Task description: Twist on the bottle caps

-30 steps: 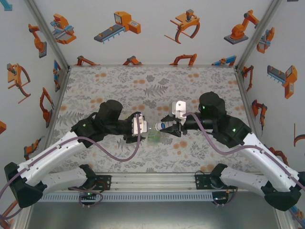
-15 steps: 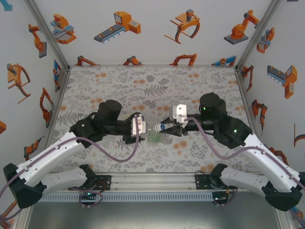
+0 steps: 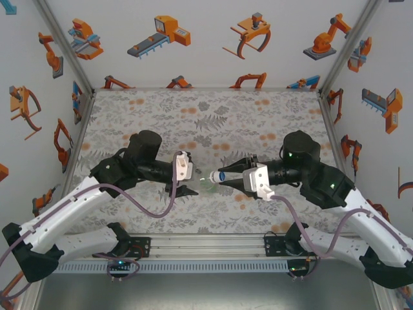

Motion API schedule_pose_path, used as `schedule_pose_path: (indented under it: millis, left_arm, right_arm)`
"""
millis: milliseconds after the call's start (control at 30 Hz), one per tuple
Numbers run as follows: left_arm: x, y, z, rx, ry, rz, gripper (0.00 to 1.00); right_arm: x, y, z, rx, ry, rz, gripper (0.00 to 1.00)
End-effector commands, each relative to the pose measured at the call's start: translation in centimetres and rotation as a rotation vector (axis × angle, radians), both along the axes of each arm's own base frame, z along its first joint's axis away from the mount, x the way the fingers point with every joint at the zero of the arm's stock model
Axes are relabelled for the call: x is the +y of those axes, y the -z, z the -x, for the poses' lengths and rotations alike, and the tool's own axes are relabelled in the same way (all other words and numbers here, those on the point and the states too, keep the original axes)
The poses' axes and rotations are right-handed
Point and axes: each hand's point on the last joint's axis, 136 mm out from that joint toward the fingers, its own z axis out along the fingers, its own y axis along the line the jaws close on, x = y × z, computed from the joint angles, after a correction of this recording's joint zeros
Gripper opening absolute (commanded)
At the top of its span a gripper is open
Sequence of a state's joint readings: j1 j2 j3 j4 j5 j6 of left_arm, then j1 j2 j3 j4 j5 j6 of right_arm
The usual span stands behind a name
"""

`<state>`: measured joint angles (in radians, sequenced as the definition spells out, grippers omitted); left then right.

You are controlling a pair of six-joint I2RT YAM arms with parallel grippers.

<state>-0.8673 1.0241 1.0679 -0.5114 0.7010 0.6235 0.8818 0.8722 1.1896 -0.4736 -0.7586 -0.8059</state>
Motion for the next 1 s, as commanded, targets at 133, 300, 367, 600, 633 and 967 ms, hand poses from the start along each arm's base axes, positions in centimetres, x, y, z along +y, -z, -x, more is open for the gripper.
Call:
schedule_pose_path:
  millis: [133, 300, 367, 600, 633, 967]
  left_arm:
    - [-0.1, -4.1, 2.0, 0.061, 0.120, 0.112, 0.00]
    - [-0.3, -4.0, 1.5, 0.071, 0.108, 0.089, 0.00]
    - [-0.4, -3.8, 1.3, 0.068, 0.099, 0.075, 0.00]
    - [-0.4, -2.9, 1.1, 0.074, 0.089, 0.007, 0.00]
    - [-0.4, -2.9, 1.2, 0.074, 0.095, 0.011, 0.00]
    - [-0.8, -3.6, 1.1, 0.038, 0.113, 0.058, 0.00]
  right_arm:
    - [-0.8, -0.8, 1.6, -0.046, -0.059, -0.004, 0.00]
    - [-0.5, 0.3, 1.1, -0.011, -0.050, 0.042, 0.00]
    - [-0.4, 0.5, 1.2, 0.000, -0.058, 0.053, 0.00]
    - [0.0, 1.5, 1.1, 0.037, -0.056, 0.104, 0.00]
    - [0.0, 1.6, 1.1, 0.041, -0.056, 0.108, 0.00]
    - [1.0, 2.6, -0.3, 0.125, 0.005, 0.110, 0.00]
